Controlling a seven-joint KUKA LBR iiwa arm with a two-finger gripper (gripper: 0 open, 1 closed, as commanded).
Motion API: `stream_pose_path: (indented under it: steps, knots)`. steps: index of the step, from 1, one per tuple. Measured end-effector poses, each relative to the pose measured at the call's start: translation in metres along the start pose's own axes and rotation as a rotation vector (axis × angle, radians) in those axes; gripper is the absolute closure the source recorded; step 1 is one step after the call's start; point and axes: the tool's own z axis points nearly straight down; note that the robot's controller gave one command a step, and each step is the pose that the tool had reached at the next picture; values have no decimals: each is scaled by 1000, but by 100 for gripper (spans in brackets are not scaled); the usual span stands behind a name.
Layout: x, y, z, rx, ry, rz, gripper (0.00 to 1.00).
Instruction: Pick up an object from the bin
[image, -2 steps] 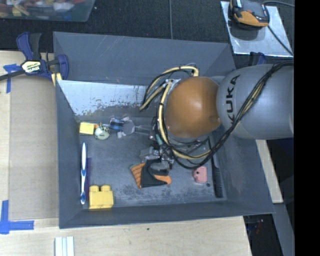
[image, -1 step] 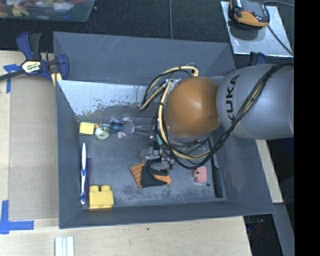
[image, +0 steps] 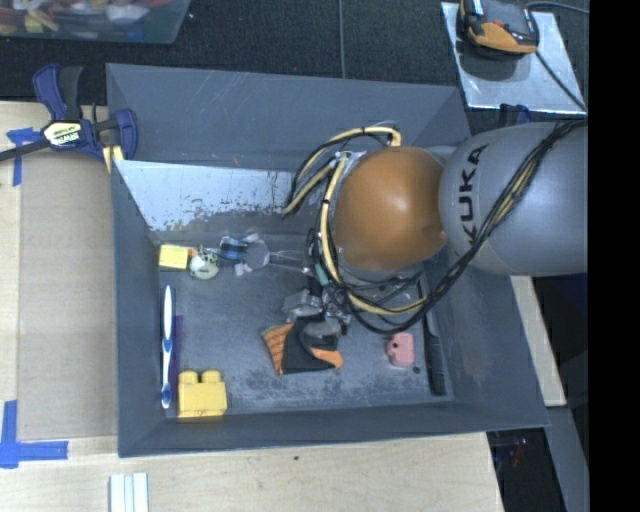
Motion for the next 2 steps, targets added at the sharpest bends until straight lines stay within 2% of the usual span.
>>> stream_pose_path:
  steps: [1, 2]
  knots:
    - [-1, -1, -8, 4, -3, 1, 100]
    - [0, 1, -45, -6, 2, 2, 100]
